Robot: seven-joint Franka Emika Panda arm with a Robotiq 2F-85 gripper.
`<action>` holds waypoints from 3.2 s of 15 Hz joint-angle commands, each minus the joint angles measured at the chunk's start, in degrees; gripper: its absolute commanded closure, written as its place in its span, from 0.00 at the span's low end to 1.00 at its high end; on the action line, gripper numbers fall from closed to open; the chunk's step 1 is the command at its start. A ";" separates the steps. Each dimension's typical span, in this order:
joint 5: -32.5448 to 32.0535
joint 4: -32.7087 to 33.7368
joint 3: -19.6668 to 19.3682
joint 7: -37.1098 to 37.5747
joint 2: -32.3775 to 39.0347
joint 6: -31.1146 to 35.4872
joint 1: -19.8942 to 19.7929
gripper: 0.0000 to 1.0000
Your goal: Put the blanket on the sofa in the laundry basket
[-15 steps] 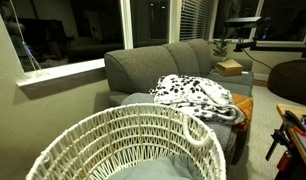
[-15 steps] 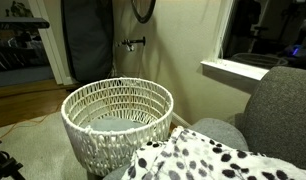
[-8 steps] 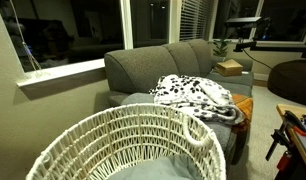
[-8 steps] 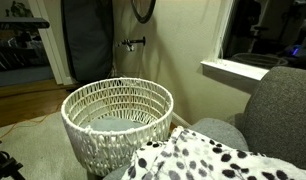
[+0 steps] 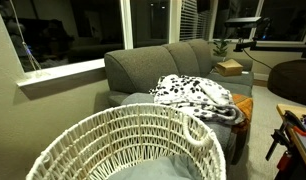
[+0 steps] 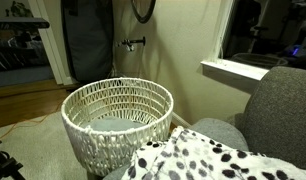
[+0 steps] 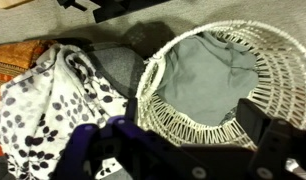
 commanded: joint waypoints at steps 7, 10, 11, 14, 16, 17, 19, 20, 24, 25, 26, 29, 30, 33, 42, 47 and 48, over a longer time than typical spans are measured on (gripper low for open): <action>-9.23 -1.42 -0.48 15.54 4.87 3.97 -2.05 0.00; -10.97 -1.71 -0.92 19.14 6.03 3.83 -1.81 0.00; -11.50 -1.93 -1.08 20.35 6.40 3.99 -1.77 0.00; -11.90 -2.27 -1.54 22.39 7.77 3.66 -1.59 0.00; -10.78 -0.78 -1.73 20.41 8.32 2.16 -1.16 0.00; -10.77 -0.82 -1.75 20.48 8.59 2.16 -1.12 0.00; -10.77 -0.69 -1.76 20.45 8.81 2.16 -1.04 0.00; -10.77 -0.64 -1.76 20.45 8.80 2.16 -1.04 0.00; -11.08 0.15 -1.93 21.37 11.05 2.14 -1.25 0.00; -11.75 0.31 -2.05 21.80 11.89 2.23 -1.33 0.00; -12.17 0.52 -2.17 22.31 12.56 2.07 -1.31 0.00; -12.39 1.14 -2.95 23.15 14.93 2.05 -1.17 0.00; -12.23 1.48 -3.28 23.20 15.79 2.05 -1.15 0.00; -12.14 2.50 -4.45 23.41 18.93 2.65 -1.12 0.00; -12.54 6.49 -8.41 25.70 28.36 3.13 -0.57 0.00; -13.41 8.88 -10.67 26.26 32.61 4.50 -0.63 0.00; -13.29 9.33 -11.02 25.99 33.19 4.77 -0.68 0.00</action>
